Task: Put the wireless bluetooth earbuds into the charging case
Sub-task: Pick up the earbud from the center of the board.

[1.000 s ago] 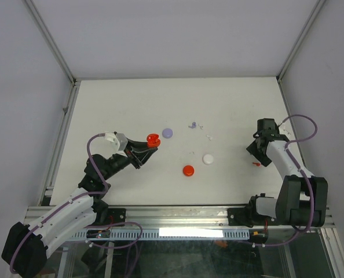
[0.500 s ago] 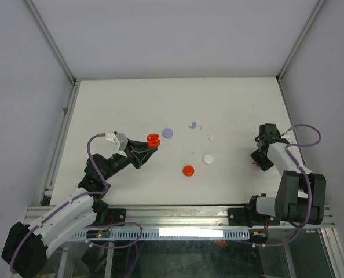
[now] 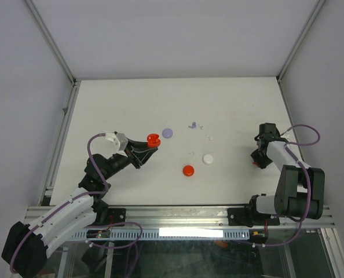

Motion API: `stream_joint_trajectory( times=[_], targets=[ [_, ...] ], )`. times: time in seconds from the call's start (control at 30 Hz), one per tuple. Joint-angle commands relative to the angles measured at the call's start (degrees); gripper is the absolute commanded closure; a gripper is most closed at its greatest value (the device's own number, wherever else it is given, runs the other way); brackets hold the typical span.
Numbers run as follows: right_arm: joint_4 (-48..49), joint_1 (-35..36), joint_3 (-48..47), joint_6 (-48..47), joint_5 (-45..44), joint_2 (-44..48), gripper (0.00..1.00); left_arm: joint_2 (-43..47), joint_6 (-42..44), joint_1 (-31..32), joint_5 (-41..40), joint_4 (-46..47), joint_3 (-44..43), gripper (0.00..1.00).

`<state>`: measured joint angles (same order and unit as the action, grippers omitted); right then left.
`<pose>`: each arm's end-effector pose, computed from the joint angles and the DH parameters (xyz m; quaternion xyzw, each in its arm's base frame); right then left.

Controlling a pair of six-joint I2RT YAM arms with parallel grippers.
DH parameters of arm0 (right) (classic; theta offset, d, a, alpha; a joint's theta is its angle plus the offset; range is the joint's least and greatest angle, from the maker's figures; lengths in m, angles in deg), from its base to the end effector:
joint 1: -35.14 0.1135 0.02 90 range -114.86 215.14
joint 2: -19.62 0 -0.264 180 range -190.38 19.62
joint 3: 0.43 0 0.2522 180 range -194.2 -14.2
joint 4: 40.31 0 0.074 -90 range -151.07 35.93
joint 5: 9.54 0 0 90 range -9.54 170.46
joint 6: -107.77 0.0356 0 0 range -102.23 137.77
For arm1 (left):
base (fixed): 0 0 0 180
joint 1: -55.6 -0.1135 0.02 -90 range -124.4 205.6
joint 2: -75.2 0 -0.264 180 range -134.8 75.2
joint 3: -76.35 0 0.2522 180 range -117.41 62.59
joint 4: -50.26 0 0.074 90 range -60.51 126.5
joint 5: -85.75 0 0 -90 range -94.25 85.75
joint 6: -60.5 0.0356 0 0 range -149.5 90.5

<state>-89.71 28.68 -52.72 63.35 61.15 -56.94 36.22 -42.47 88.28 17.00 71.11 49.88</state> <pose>0.2161 -0.0363 0.1633 0.4495 0.8665 -0.1096 0.1875 0.1336 -0.1010 0.2405 0.2474 0.6092 -0.3996 0.6387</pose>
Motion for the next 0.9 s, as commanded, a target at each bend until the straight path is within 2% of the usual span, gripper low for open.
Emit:
stream_joint_trajectory(
  times=[0.0, 0.2, 0.4, 0.57, 0.87],
  targets=[
    [1.05, -0.46, -0.18, 1.12, 0.48, -0.76, 0.67, 0.40, 0.57, 0.45, 0.46, 2.04, -2.41, 1.00],
    [1.45, -0.41, -0.51, -0.57, 1.45, -0.88, 0.72, 0.26, 0.36, 0.44, 0.63, 2.19, -2.44, 1.00],
    [4.03, -0.27, -0.39, -3.41, 5.89, -0.82, 0.84, -0.29, -0.18, 0.45, 1.15, 2.75, -2.41, 1.00],
    [5.70, 1.16, -1.00, -6.06, 7.78, 0.20, 0.86, -0.77, -1.10, 0.45, 1.29, 4.13, -2.02, 1.00],
    [8.06, 12.34, -4.52, -9.97, 6.72, 3.77, 0.90, -4.81, -2.80, 0.44, 2.41, 9.60, -0.60, 1.00]
  ],
)
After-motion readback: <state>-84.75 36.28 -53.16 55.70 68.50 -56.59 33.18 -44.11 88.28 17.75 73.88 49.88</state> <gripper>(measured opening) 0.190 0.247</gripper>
